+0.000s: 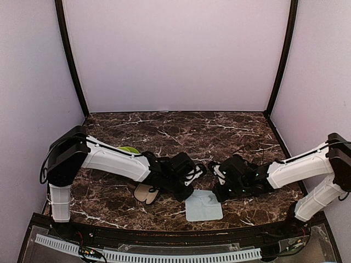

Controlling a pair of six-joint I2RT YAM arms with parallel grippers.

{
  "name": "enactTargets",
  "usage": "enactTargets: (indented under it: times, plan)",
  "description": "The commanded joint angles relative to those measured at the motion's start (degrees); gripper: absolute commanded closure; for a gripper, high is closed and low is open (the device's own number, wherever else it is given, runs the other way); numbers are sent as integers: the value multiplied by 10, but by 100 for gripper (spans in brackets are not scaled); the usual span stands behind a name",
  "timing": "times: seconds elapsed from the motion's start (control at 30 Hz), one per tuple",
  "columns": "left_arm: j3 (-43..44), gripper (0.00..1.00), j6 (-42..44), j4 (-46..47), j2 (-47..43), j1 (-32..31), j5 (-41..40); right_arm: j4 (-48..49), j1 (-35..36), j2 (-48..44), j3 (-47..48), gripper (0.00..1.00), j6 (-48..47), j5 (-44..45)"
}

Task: Organize the sunglasses
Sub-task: Pick up the glasses cleaning cloth from the corner of the board, then fold the glasses cleaning cloth at the corner of the board.

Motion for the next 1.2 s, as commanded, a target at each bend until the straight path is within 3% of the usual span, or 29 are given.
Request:
enactTargets:
  times: [0.0, 0.47, 1.17]
  plan:
    - [4, 89, -11, -57, 18, -4, -5, 14, -3, 0, 10, 100, 4, 0]
    - [-7, 100, -40, -23, -12, -7, 30, 44, -3, -38, -2, 100, -15, -14]
    - [-78, 99, -52, 31, -91, -51, 11, 63, -1, -125, -81, 100, -1, -78]
